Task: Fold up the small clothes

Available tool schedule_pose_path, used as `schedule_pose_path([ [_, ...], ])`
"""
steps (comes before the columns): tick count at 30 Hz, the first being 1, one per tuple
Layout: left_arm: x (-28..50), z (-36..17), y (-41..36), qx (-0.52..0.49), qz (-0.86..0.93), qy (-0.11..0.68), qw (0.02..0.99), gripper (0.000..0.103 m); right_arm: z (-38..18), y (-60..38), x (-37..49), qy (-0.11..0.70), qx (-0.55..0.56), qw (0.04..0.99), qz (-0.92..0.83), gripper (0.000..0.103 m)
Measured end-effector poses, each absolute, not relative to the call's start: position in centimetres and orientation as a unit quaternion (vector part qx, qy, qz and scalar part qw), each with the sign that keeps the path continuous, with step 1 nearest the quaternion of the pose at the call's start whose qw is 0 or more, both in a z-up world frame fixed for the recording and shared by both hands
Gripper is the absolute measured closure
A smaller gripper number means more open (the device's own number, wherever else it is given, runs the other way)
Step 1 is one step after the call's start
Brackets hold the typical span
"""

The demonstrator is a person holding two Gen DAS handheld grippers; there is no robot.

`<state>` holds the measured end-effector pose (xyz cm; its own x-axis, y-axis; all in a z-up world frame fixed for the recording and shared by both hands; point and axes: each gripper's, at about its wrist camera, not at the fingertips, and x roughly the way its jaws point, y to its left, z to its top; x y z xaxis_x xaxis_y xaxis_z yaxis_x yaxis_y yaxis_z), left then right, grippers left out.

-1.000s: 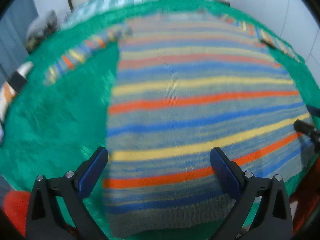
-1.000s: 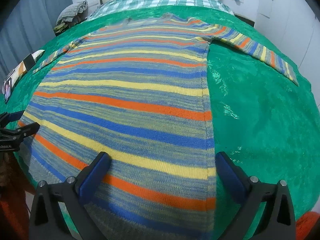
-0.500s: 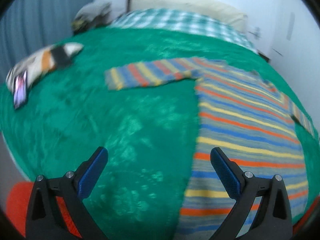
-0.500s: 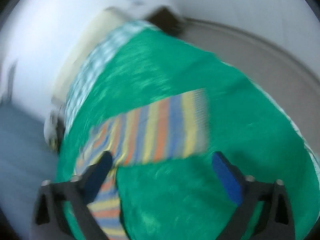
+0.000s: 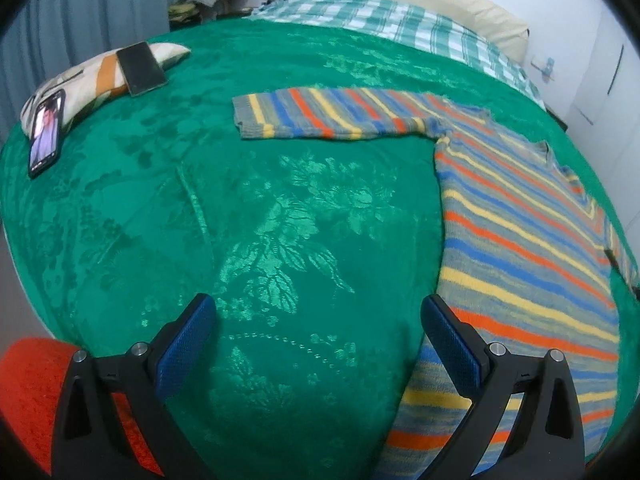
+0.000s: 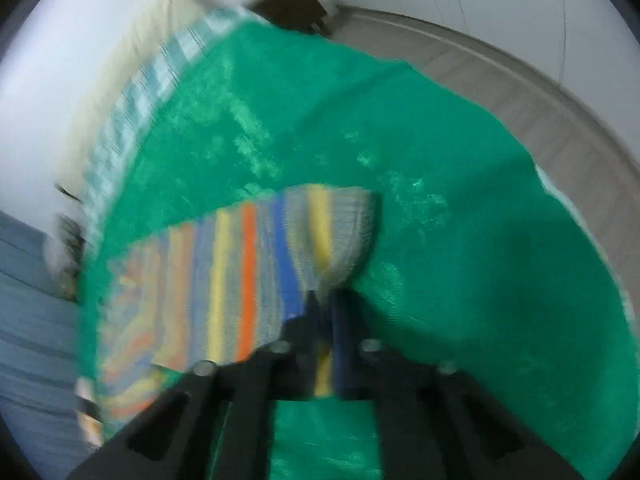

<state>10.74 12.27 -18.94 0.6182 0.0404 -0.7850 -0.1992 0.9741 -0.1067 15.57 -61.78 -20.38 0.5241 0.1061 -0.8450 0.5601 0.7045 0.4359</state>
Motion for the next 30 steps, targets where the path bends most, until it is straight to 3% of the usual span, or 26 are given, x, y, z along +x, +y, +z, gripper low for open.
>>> schedule_pose_path([
  [6,10.7,-18.8,11.4,-0.077,0.051,0.429,0.899,0.001,-13.2,-57.8,18.0,0.442,0.24,0.85,-0.157,0.098],
  [12,11.1,-19.2,11.6,-0.092,0.038,0.439,0.893,0.001,-3.7,-47.3,22.9,0.384,0.228,0.895,0.016,0.098],
  [19,10.7,-19.3,12.2,-0.107,0.038,0.442,0.89,0.001,-4.2,-32.8,30.2,0.395,0.228,0.88,0.136,0.094],
  [20,10.7,-19.3,12.1,-0.106,0.037,0.443,0.889,0.001,-5.8,-31.6,30.8,0.408,0.248,0.864,0.159,0.076],
  [21,10.7,-19.3,12.1,-0.106,0.036,0.444,0.889,0.001,-7.2,-30.6,31.7,0.426,0.268,0.847,0.172,0.037],
  [22,10.6,-19.3,12.1,-0.106,0.036,0.444,0.889,0.001,-8.5,-29.9,32.2,0.434,0.291,0.834,0.176,0.021],
  [23,10.6,-19.3,12.1,-0.107,0.036,0.444,0.889,0.001,-9.1,-30.0,31.5,0.428,0.304,0.832,0.179,0.015],
  [27,10.5,-19.2,12.1,-0.11,0.032,0.443,0.889,0.001,-10.2,-32.1,30.3,0.405,0.355,0.822,0.185,0.015],
  [30,10.7,-19.5,11.7,-0.108,0.029,0.447,0.888,0.001,-11.0,-35.2,29.2,0.435,0.322,0.83,0.134,0.016],
])
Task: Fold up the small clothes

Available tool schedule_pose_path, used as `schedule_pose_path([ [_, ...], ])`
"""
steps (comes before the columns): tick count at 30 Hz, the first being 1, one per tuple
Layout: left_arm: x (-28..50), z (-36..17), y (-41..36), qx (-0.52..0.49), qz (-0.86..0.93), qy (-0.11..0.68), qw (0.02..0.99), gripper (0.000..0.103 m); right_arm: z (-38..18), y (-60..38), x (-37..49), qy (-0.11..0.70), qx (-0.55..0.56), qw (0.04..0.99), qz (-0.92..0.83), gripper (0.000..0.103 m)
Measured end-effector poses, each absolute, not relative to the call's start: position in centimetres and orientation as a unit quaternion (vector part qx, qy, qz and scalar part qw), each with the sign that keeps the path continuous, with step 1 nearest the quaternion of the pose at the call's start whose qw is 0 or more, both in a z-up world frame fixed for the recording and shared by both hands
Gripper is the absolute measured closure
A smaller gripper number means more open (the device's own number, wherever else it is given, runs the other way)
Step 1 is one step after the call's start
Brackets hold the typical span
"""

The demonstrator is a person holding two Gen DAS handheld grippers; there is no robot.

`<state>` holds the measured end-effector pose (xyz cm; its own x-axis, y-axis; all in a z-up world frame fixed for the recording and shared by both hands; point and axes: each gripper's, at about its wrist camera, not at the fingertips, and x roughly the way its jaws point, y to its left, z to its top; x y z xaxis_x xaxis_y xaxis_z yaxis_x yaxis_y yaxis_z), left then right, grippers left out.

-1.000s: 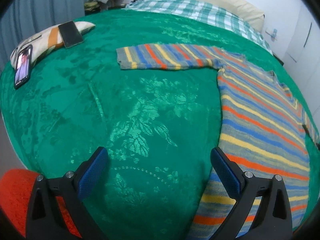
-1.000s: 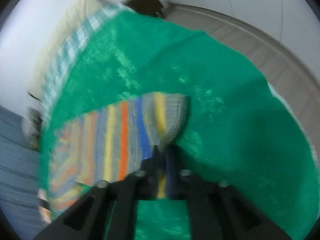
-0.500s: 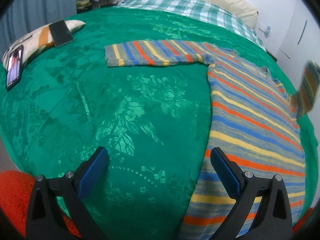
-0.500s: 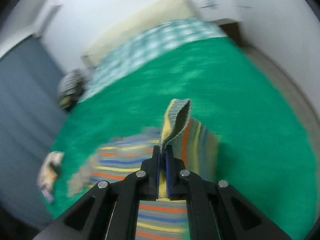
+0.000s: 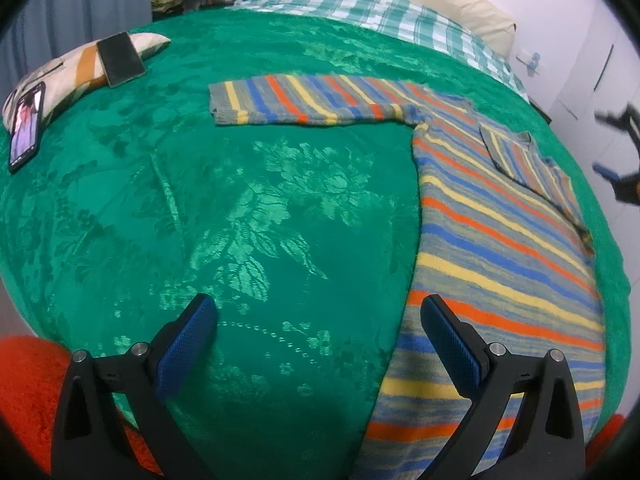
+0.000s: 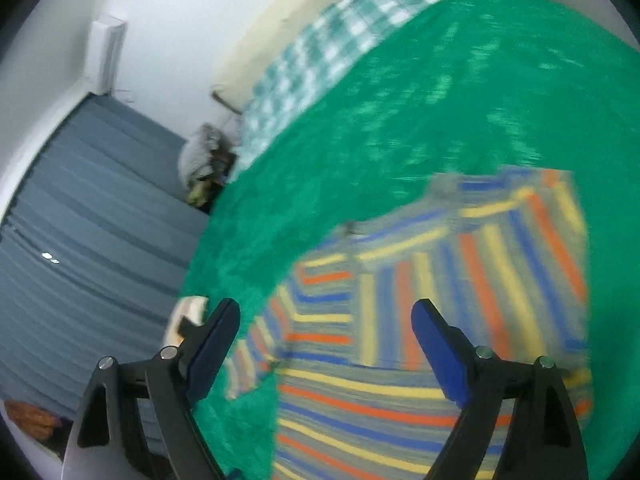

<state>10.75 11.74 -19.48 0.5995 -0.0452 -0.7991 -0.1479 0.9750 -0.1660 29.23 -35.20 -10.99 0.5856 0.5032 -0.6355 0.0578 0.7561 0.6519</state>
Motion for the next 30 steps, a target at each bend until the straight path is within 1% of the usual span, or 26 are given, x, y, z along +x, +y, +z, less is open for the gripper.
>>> schedule_pose_path([
  [1,10.7,-19.5,11.4,-0.103,0.027,0.448,0.888,0.001,-10.9,-35.9,28.8,0.441,0.3,0.838,0.115,0.017],
  [4,10.6,-19.5,10.8,-0.089,0.022,0.447,0.89,0.001,-11.9,-37.5,27.9,0.476,0.181,0.859,0.054,0.027],
  [6,10.6,-19.5,10.3,-0.077,0.02,0.446,0.891,0.001,-13.5,-37.8,27.6,0.507,0.117,0.853,0.042,0.044],
  [7,10.6,-19.6,10.2,-0.072,0.021,0.447,0.891,0.001,-14.4,-37.8,27.5,0.52,0.096,0.848,0.041,0.048],
  [8,10.7,-19.7,10.1,-0.069,0.021,0.449,0.89,0.001,-15.1,-37.9,27.4,0.527,0.088,0.845,0.038,0.051],
  [9,10.8,-19.9,10.0,-0.067,0.021,0.452,0.889,0.001,-15.7,-38.2,27.6,0.533,0.085,0.841,0.031,0.051],
  [12,11.0,-20.3,9.8,-0.06,0.025,0.46,0.886,0.001,-17.7,-39.1,27.6,0.536,0.121,0.835,0.019,0.052],
  [13,11.0,-20.4,9.8,-0.058,0.025,0.46,0.886,0.001,-18.7,-39.4,28.0,0.543,0.144,0.827,0.03,0.06],
  [14,11.0,-20.4,9.8,-0.056,0.026,0.46,0.886,0.001,-19.3,-39.5,28.2,0.554,0.135,0.821,0.021,0.099],
  [17,10.9,-20.4,9.8,-0.055,0.025,0.46,0.886,0.001,-19.6,-41.1,27.6,0.542,0.127,0.83,-0.022,0.098],
  [20,11.0,-20.5,9.7,-0.055,0.026,0.461,0.885,0.001,-20.4,-43.3,27.1,0.539,0.178,0.823,-0.029,0.098],
  [21,11.1,-20.5,9.7,-0.054,0.025,0.462,0.885,0.001,-20.3,-43.2,27.1,0.54,0.18,0.822,-0.025,0.09],
  [22,11.1,-20.6,9.7,-0.053,0.025,0.462,0.885,0.001,-20.0,-43.2,27.3,0.542,0.176,0.821,-0.022,0.084],
  [23,11.0,-20.5,9.7,-0.052,0.024,0.462,0.885,0.001,-19.3,-43.2,27.4,0.537,0.16,0.827,-0.029,0.075],
  [24,11.2,-20.5,9.6,-0.052,0.023,0.462,0.885,0.001,-17.8,-43.0,27.6,0.52,0.142,0.841,-0.033,0.075],
  [26,11.2,-20.6,9.5,-0.052,0.023,0.461,0.885,0.001,-16.0,-42.7,28.4,0.494,0.139,0.858,-0.018,0.075],
  [28,11.3,-20.6,9.5,-0.05,0.025,0.462,0.885,0.001,-14.8,-42.1,30.3,0.482,0.165,0.86,0.024,0.075],
  [30,11.4,-20.7,9.4,-0.046,0.026,0.464,0.884,0.001,-15.1,-41.4,32.5,0.488,0.203,0.846,0.074,0.075],
])
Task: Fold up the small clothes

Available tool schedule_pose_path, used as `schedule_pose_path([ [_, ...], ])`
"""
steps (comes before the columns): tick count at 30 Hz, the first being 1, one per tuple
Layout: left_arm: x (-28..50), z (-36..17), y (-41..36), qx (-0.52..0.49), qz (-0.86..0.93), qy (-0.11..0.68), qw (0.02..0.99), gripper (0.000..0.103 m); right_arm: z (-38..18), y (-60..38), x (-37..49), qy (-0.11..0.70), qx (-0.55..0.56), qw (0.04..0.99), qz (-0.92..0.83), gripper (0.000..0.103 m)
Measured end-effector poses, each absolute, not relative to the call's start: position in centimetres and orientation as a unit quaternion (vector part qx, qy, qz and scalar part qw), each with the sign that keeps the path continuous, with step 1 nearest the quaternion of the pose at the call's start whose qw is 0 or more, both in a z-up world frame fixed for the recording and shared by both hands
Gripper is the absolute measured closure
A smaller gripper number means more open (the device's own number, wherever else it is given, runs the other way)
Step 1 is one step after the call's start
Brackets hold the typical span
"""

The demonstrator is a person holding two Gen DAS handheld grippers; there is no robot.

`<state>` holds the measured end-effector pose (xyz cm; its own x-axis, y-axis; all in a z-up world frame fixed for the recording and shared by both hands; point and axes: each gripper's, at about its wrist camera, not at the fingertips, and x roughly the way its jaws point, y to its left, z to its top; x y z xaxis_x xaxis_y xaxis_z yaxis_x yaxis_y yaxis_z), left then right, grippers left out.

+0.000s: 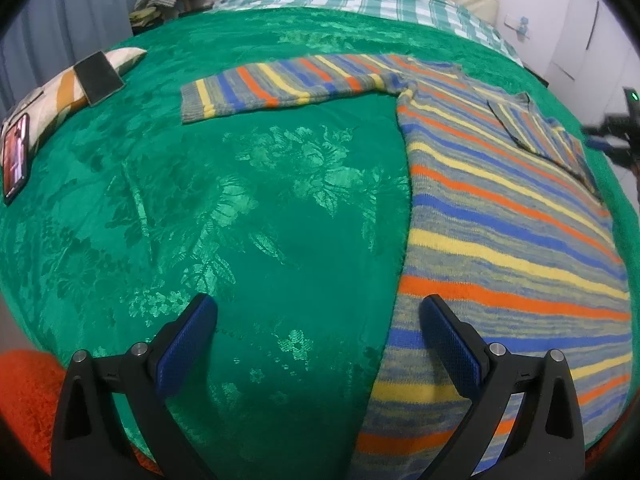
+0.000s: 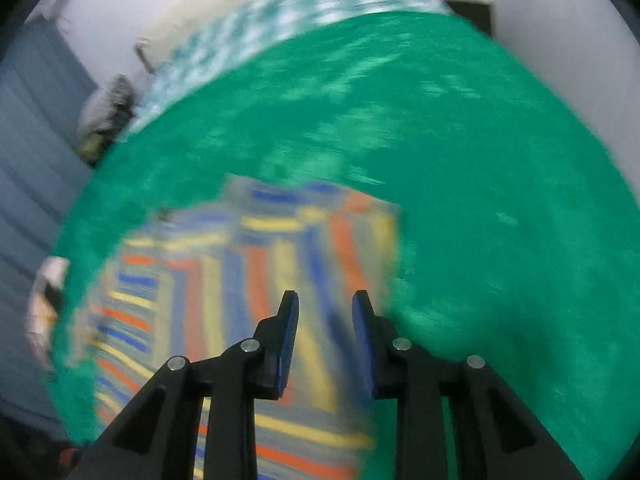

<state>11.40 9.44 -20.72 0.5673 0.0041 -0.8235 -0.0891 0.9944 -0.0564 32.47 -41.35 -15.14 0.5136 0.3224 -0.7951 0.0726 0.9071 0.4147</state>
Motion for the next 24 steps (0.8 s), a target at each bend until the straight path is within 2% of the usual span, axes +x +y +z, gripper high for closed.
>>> schedule_pose_path([
  [2,11.4,-20.8,9.3,-0.039,0.028,0.465,0.884,0.001,-16.8,-40.8,34.8,0.517,0.205,0.828,0.067,0.075],
  [4,11.4,-20.9,9.1,-0.031,0.03,0.466,0.884,0.001,-18.9,-41.9,36.2,0.546,0.148,0.824,-0.042,0.076],
  [6,11.3,-20.9,9.1,-0.027,0.031,0.466,0.884,0.001,-19.1,-43.7,36.2,0.532,0.152,0.829,-0.084,0.093],
  [9,11.4,-20.9,9.0,-0.03,0.029,0.466,0.884,0.001,-17.6,-44.1,35.5,0.515,0.132,0.841,-0.101,0.088],
  [12,11.8,-21.0,9.0,-0.033,0.026,0.466,0.884,0.001,-14.9,-42.1,34.0,0.491,0.119,0.863,-0.009,0.088],
  [15,11.8,-21.1,8.9,-0.029,0.026,0.466,0.884,0.001,-15.3,-40.3,33.4,0.507,0.155,0.845,0.074,0.088],
  [19,11.5,-21.3,9.1,-0.036,0.02,0.475,0.879,0.001,-19.7,-42.2,32.6,0.554,0.166,0.816,-0.015,0.089],
  [21,11.2,-21.2,9.3,-0.039,0.016,0.477,0.878,0.001,-18.9,-44.1,30.8,0.519,0.195,0.83,-0.064,0.089],
  [24,11.1,-20.8,9.5,-0.053,0.007,0.476,0.878,0.001,-16.4,-43.3,28.2,0.507,0.17,0.844,-0.051,0.085],
])
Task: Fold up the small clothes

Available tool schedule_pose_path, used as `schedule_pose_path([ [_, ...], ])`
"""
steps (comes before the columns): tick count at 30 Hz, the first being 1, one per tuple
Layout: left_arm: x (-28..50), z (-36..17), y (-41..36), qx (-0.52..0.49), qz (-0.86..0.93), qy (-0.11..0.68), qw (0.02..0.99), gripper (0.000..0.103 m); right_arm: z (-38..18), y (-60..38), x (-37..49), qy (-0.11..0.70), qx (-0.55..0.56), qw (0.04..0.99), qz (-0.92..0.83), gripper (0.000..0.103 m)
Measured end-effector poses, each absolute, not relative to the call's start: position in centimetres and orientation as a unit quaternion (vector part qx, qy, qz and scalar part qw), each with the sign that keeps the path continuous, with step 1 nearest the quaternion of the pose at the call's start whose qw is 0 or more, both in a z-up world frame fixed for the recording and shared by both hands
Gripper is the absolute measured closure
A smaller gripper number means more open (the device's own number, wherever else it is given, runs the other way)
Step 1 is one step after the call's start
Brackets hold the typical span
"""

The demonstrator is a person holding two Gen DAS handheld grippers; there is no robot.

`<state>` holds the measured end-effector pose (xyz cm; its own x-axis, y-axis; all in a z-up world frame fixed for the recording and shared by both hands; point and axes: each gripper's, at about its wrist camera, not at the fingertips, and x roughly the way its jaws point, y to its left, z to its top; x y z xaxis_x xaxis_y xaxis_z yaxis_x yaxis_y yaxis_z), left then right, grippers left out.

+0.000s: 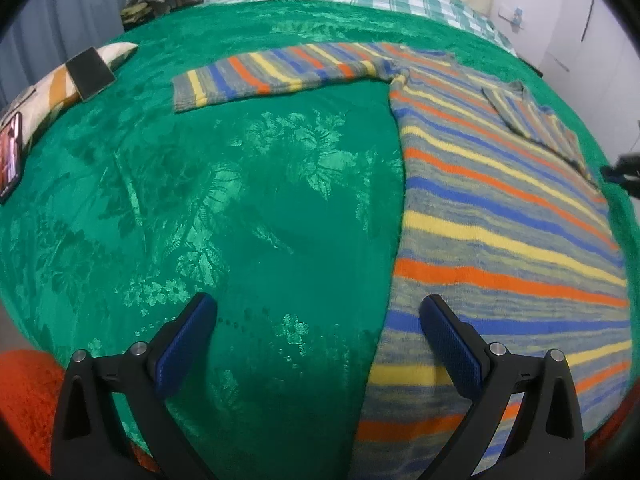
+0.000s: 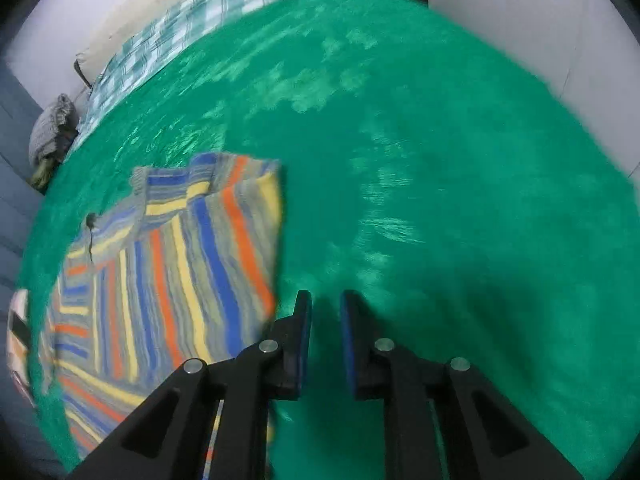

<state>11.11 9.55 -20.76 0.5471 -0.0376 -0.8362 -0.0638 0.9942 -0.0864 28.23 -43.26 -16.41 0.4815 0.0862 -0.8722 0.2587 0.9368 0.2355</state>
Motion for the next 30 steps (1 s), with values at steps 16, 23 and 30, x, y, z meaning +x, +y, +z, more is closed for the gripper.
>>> schedule_pose_path([
  [16,5.8,-21.3,0.8,0.096,-0.137,0.532,0.83,0.001,-20.5,-30.7,1.7,0.641,0.122,0.746,0.135,0.06],
  [23,4.6,-18.6,2.2,0.029,-0.139,0.5,0.855,0.001,-13.8,-27.1,4.0,0.52,0.081,0.845,0.091,0.04],
  [30,4.3,-17.6,4.9,0.008,-0.091,0.471,0.877,0.001,-15.2,-25.1,2.5,0.445,0.061,0.888,0.097,0.032],
])
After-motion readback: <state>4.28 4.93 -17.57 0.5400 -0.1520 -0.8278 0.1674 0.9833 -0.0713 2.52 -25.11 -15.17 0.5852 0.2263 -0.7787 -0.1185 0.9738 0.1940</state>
